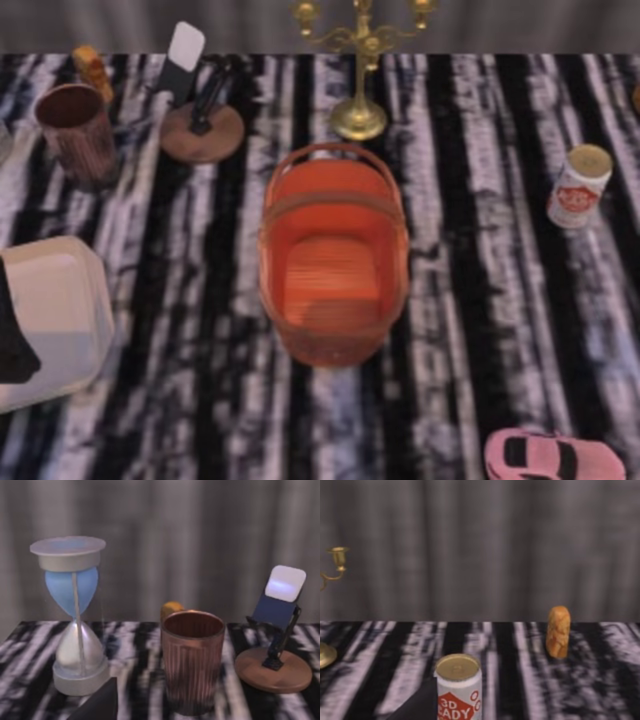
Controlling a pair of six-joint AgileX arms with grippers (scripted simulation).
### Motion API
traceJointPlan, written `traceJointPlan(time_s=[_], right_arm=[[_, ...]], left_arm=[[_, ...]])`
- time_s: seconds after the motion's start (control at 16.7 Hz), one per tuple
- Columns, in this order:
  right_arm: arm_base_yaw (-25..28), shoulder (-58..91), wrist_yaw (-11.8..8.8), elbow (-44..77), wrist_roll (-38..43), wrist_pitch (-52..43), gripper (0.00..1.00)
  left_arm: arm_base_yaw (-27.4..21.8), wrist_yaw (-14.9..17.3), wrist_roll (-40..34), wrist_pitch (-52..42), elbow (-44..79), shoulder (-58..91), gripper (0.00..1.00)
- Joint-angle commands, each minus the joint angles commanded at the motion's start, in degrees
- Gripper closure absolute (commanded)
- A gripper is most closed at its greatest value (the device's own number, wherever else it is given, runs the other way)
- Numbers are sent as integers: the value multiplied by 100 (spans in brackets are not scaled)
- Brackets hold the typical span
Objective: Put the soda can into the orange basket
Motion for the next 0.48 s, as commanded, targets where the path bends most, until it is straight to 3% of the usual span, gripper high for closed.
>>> traceJointPlan(time_s=[0.24, 0.48], right_arm=[[17, 173, -6, 163, -62, -148, 0], [78, 1242, -3, 1184, -406, -944, 0]], left_arm=[[0, 0, 0, 0, 0, 0, 0], [0, 0, 0, 0, 0, 0, 0]])
